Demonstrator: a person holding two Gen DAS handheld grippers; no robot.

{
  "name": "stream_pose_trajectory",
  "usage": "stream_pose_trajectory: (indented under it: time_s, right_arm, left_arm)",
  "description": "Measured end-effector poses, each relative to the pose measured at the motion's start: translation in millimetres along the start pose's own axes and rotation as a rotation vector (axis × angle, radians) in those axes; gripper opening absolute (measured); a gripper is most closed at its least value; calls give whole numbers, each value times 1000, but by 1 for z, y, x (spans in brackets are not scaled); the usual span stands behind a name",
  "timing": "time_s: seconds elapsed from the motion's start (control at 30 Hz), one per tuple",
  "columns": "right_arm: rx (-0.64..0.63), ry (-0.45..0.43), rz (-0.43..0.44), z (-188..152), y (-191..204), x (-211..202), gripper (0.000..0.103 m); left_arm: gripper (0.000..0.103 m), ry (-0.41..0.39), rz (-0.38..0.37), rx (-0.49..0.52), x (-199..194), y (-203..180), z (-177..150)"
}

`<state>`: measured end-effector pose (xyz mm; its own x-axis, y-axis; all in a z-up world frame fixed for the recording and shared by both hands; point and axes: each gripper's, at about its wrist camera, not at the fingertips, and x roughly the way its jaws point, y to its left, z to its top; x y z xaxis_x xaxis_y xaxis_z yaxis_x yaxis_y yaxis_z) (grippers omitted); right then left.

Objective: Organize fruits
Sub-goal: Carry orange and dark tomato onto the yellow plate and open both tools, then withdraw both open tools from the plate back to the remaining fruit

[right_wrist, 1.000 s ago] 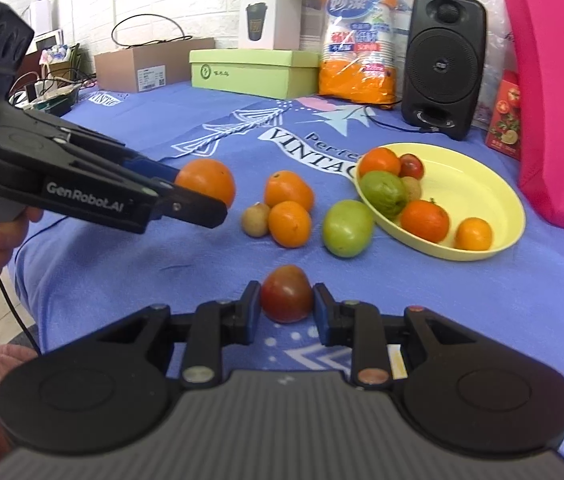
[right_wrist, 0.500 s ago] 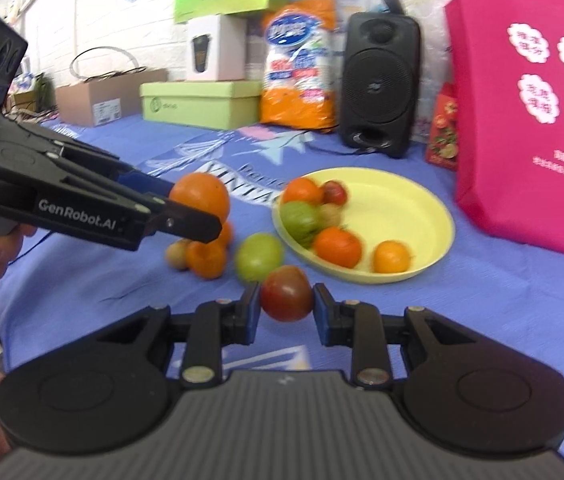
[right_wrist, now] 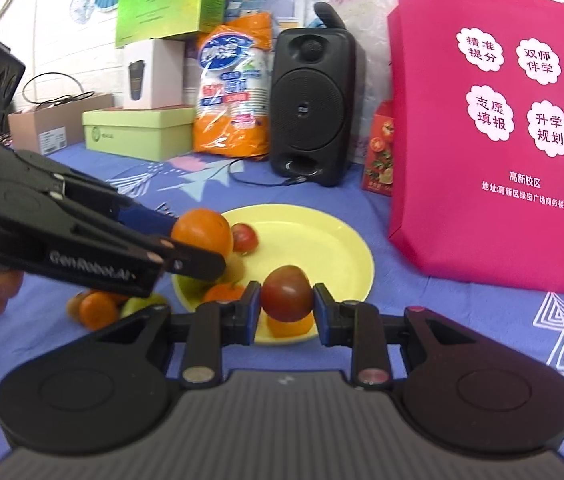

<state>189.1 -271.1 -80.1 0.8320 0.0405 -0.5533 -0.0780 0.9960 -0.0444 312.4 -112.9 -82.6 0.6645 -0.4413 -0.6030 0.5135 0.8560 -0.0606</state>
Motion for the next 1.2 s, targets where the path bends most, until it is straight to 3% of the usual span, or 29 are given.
stream_pose_trajectory:
  time_s: [0.3, 0.47, 0.6, 0.83, 1.2]
  right_arm:
    - [48, 20, -25, 2, -19, 32, 27]
    - [58, 32, -37, 1, -23, 42, 27]
    - [47, 34, -37, 1, -20, 41, 29]
    - [49, 25, -32, -1, -15, 25, 34]
    - [27, 40, 9, -23, 16, -12, 37]
  left_arm:
    - [42, 28, 23, 13, 37, 4, 12]
    - [42, 19, 22, 2, 39, 7, 13]
    - [50, -3, 41, 18, 26, 5, 13]
    - [50, -32, 57, 25, -14, 3, 0]
    - [56, -35, 148, -64, -89, 33, -43]
